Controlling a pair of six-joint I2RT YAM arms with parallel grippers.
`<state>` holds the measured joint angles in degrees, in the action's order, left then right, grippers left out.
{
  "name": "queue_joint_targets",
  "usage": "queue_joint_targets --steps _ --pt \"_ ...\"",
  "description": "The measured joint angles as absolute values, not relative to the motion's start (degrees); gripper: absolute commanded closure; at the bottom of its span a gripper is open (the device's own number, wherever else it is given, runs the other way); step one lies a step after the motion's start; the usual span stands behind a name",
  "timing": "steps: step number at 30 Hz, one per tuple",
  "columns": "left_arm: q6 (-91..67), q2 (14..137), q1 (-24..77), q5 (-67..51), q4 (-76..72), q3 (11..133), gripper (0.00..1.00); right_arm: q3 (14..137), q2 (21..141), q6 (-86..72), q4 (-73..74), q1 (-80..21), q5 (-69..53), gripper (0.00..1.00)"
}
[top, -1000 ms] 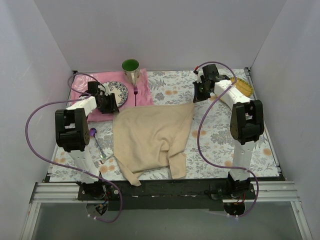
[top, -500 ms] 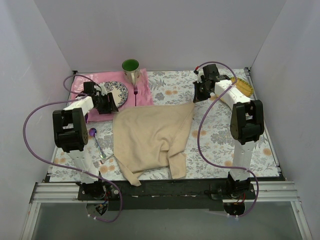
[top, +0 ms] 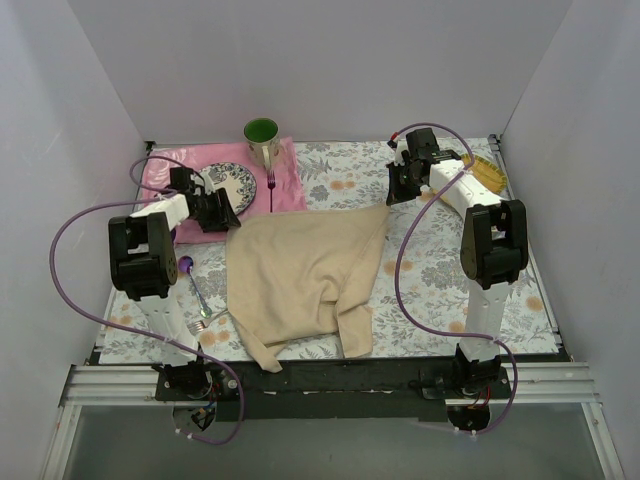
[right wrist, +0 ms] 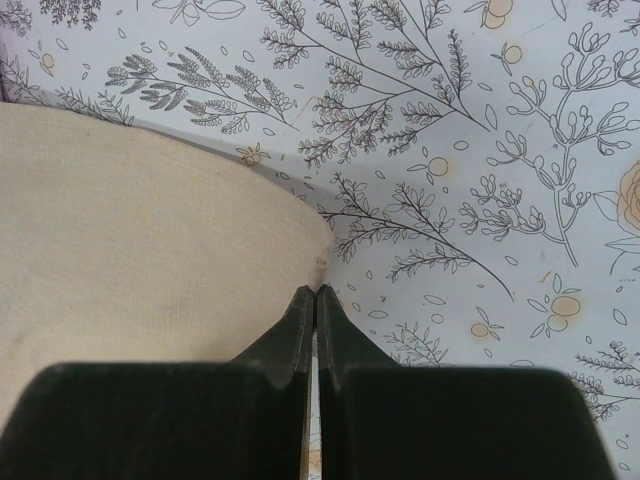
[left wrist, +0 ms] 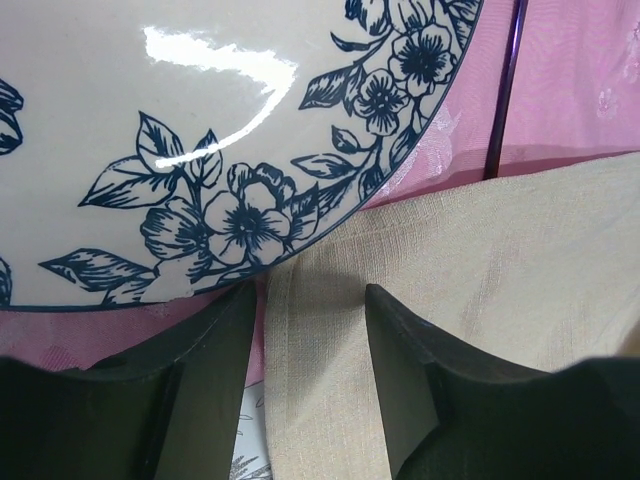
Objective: Fold the napkin into a case and place the utensils inside
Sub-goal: Flatten out the crumpled napkin at the center of the board.
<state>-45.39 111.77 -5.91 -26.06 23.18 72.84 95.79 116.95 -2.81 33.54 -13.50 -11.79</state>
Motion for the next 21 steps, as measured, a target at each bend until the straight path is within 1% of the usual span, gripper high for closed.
queue_joint_targets --steps 3,6,11,19,21 --pt "-46.0 111.6 -6.0 -26.6 22.3 72.2 0.57 95.8 116.9 -2.8 33.5 -13.5 -11.9 0.99" --pt "-46.5 111.6 -6.5 -29.2 21.1 71.3 0.63 95.8 116.9 -2.8 33.5 -13.5 -12.1 0.99" --pt "-48.1 111.5 -6.5 -32.9 20.1 69.8 0.70 95.8 116.9 -2.8 33.5 -13.4 -12.2 0.99" --pt "-50.4 108.9 -6.6 -34.3 15.6 67.2 0.70 95.8 116.9 -2.8 33.5 -12.9 -12.4 0.99" --pt "-51.0 108.3 -6.6 -35.5 14.8 67.1 0.68 95.8 116.9 -2.8 33.5 -12.8 -12.4 0.99"
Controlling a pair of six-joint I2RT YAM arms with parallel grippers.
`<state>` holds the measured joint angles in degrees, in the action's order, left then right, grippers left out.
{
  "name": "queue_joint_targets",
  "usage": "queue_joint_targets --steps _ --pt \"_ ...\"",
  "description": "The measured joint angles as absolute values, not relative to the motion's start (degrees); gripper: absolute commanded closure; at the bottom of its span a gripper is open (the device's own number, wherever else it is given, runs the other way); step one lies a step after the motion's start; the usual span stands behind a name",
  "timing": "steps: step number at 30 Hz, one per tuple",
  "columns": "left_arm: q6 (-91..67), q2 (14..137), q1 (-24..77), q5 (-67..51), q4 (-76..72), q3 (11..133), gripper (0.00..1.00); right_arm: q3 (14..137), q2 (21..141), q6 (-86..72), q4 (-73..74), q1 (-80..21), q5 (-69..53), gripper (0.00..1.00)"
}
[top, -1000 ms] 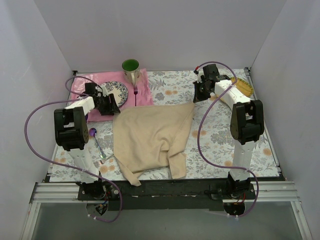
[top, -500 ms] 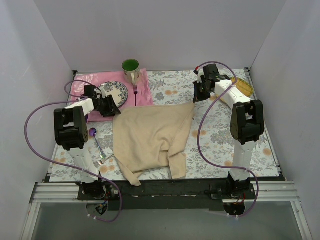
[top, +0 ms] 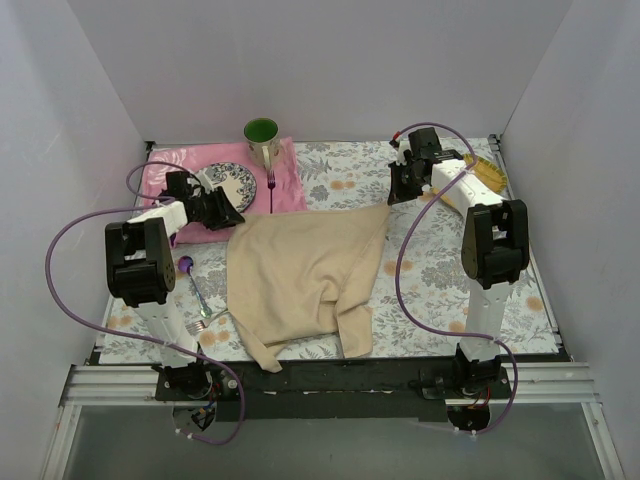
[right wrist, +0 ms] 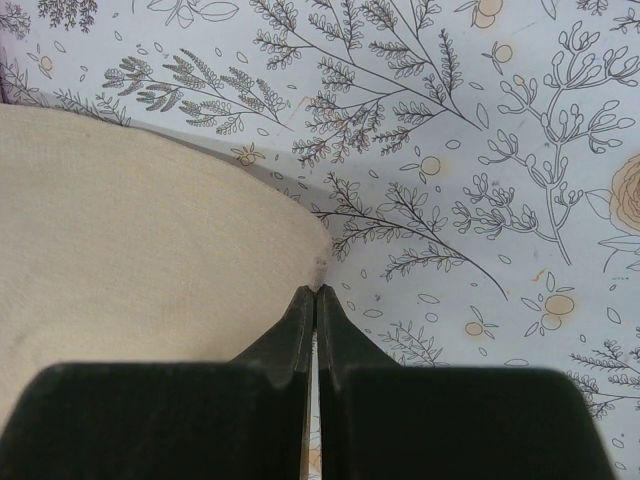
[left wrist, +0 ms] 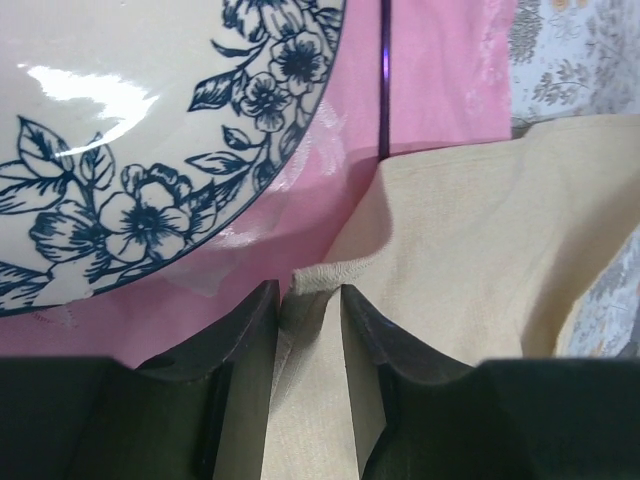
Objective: Fold the napkin into a case and place the utensils inside
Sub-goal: Flatten out the crumpled napkin at the center of the board.
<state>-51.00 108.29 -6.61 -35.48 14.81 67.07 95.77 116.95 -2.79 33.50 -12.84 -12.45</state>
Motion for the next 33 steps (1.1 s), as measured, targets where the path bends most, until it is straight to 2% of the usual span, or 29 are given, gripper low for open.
queue_joint_targets --steps 4,12,18,20,23,24,26,33 --pt "-52.9 108.1 -7.0 -39.0 12.4 66.5 0.62 95.8 116.9 -2.8 33.5 -12.8 -12.6 0.99" --pt "-54.0 108.0 -7.0 -44.2 11.2 65.5 0.66 95.8 116.9 -2.8 33.5 -12.7 -12.8 0.99" --pt "-53.3 108.0 -7.0 -45.0 11.0 64.9 0.63 95.8 116.9 -2.8 33.5 -12.4 -13.2 0.99" --pt "-52.7 108.0 -7.1 -44.8 11.2 64.9 0.69 95.8 116.9 -2.8 33.5 -12.3 -13.3 0.99" --pt "-51.7 108.0 -7.1 -43.9 11.7 64.9 0.83 95.8 116.9 -2.8 33.5 -12.2 -13.4 0.99" --pt "-51.2 108.0 -7.1 -43.7 11.9 64.9 0.91 95.8 116.9 -2.7 33.5 -12.2 -13.5 0.99" --pt "-50.0 108.0 -7.2 -43.0 12.3 65.0 0.98 95.8 116.9 -2.7 33.5 -12.1 -13.5 0.99" --pt "-44.7 107.6 -7.2 -42.0 15.5 67.8 1.00 95.8 116.1 -0.6 33.3 -10.9 -15.4 0.99"
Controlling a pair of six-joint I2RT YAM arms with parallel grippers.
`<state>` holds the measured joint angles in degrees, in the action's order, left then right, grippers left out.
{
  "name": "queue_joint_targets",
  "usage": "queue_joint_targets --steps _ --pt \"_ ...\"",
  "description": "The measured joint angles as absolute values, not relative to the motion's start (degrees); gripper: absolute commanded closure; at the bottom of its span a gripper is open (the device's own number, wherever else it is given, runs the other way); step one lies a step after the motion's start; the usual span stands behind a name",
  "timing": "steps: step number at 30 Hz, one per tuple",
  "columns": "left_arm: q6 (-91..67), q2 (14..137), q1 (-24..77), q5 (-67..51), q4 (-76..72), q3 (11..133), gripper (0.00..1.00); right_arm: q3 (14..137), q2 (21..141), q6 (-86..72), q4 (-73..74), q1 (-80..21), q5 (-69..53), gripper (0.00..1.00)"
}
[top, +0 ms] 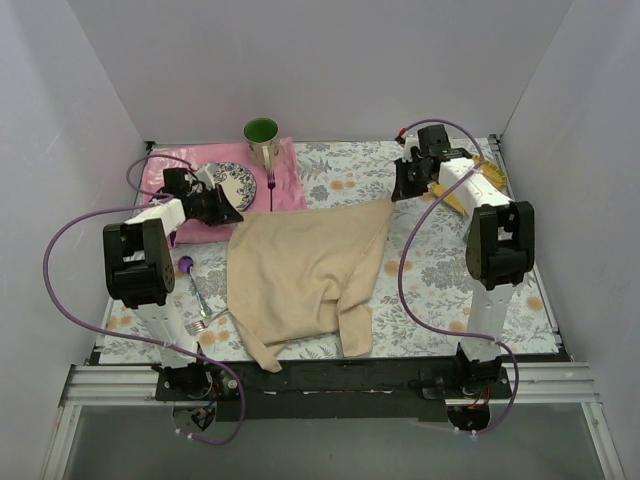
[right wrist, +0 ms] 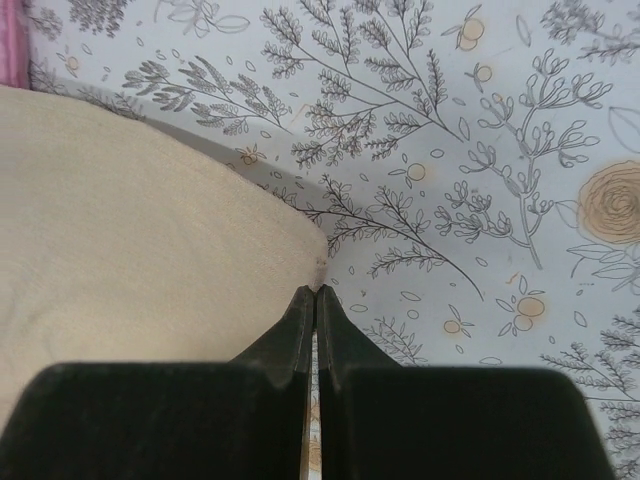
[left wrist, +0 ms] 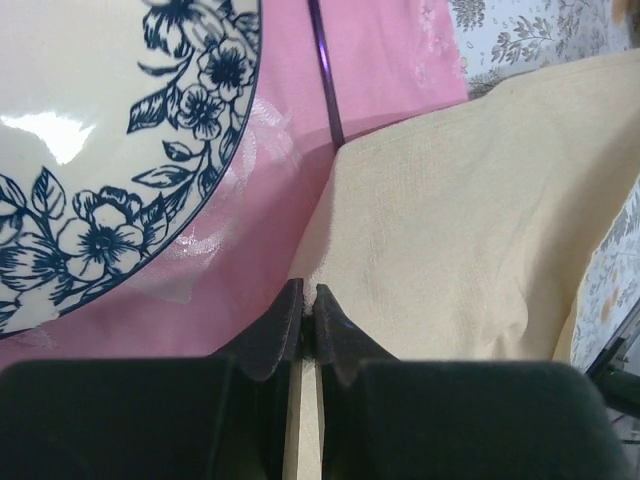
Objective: Fold the napkin into a case and place the utensils inside
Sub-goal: Flatten out the crumpled napkin at the center of the board.
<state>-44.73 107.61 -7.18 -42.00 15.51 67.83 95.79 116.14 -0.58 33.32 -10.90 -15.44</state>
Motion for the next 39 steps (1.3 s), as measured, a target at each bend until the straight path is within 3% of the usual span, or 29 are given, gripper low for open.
queue_joint_targets --steps 8,13,20,27,35,39 --pt "-39.8 102.7 -7.2 -39.9 24.0 88.6 1.00 104.9 109.0 5.5 34.4 -5.3 -22.7 0.99" --pt "-39.0 94.9 -6.9 -39.6 27.6 103.6 1.00 108.6 95.0 11.1 34.1 -3.5 -27.7 0.99" --pt "-35.9 70.1 -7.2 -40.8 29.8 104.0 1.00 105.1 67.8 17.6 30.4 -3.8 -31.4 0.99" --pt "-35.1 53.0 -7.1 -41.7 31.9 102.2 1.00 100.2 52.3 20.3 27.9 -3.8 -31.6 0.99" --pt "-39.9 62.0 -7.1 -39.0 35.7 115.6 1.00 101.8 54.6 20.7 26.9 -3.8 -24.7 0.99" --pt "-42.4 69.1 -7.1 -40.3 36.1 112.0 1.00 98.2 59.3 21.4 23.5 -3.8 -22.1 0.99"
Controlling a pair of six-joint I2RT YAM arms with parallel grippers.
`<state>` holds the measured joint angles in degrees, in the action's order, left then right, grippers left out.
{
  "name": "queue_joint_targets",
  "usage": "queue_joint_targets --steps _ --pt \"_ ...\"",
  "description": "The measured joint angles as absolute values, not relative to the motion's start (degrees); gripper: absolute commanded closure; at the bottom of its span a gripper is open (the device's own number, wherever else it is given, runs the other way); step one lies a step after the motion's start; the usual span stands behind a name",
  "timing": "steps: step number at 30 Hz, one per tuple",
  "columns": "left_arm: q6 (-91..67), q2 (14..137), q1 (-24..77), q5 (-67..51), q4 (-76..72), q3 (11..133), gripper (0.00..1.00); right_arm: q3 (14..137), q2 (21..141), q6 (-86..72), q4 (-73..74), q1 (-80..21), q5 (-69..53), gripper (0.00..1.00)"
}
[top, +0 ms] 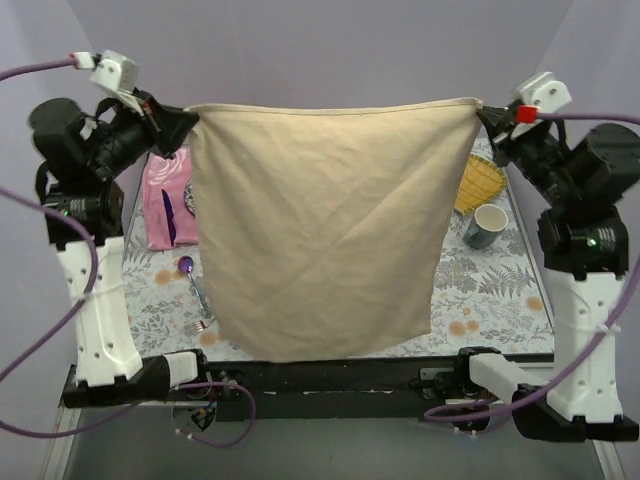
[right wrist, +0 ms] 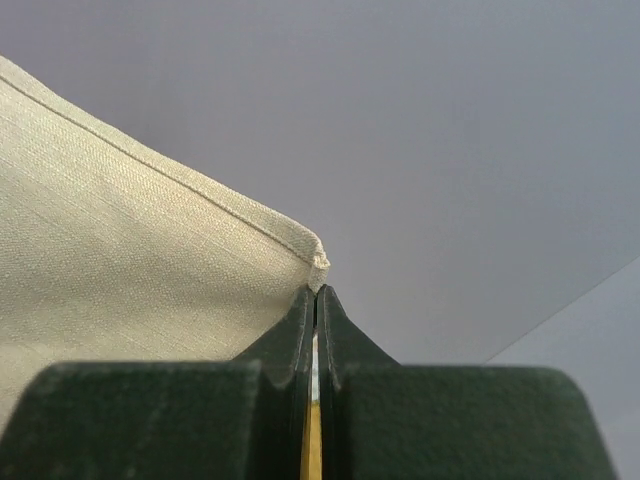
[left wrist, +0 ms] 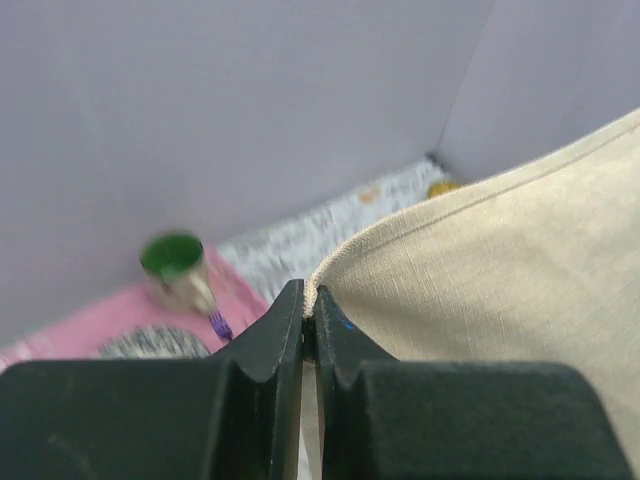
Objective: Fold the napkin into a case and place the utensils inside
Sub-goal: Flatten out the crumpled napkin at the center of the board.
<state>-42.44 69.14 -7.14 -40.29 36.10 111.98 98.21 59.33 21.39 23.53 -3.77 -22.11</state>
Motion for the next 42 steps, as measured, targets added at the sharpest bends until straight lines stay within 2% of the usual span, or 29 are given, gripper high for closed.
queue_joint_targets --steps 4,9,15,16,17,18,19,21,24,29,31,33,37,42 --pt "-44.7 74.5 -7.1 -41.5 35.3 97.8 1.00 90.7 65.5 22.3 19.9 -3.8 -22.0 0.99" --pt "-45.2 81.5 -5.6 -39.6 32.0 82.3 1.00 75.4 73.4 23.4 14.4 -3.8 -22.7 0.99" --pt "-44.6 93.4 -2.5 -37.3 24.0 76.8 1.00 69.5 86.5 24.1 9.1 -3.8 -23.4 0.99" --pt "-44.5 95.4 -2.2 -37.0 22.7 76.7 0.98 69.5 88.3 24.2 7.9 -3.8 -23.7 0.84" --pt "-44.4 97.7 -1.9 -36.5 21.1 76.7 0.79 69.6 90.5 24.1 6.3 -3.8 -23.8 0.69" --pt "-44.4 100.1 -1.5 -36.1 19.5 76.7 0.70 70.0 92.7 24.1 5.3 -3.8 -24.0 0.57" --pt "-44.3 102.5 -1.2 -35.6 18.5 77.0 0.62 71.2 95.5 24.0 5.4 -3.8 -24.1 0.41" --pt "-43.6 106.8 -1.0 -34.5 18.3 78.9 0.40 76.0 101.2 23.3 6.7 -3.8 -23.7 0.38" --pt "-43.5 111.7 -1.7 -33.2 18.3 83.0 0.29 85.7 109.2 22.8 9.3 -3.6 -22.8 0.29" --pt "-40.7 112.2 -3.9 -33.9 21.5 89.3 0.29 96.2 112.6 22.2 16.9 -2.1 -24.4 0.21" --pt "-38.2 112.2 -4.5 -34.7 22.7 92.2 0.33 102.8 114.8 22.3 21.1 -1.6 -25.8 0.21" --pt "-36.4 112.3 -4.6 -35.0 23.6 94.0 0.36 108.2 117.2 22.3 24.1 -1.1 -26.6 0.26" --pt "-34.2 113.9 -4.1 -34.5 25.4 96.4 0.43 109.5 119.8 22.3 27.1 -0.9 -26.5 0.34" --pt "-33.5 118.9 -2.7 -32.2 27.1 99.4 0.44 109.7 124.8 21.2 28.9 -0.9 -24.8 0.37"
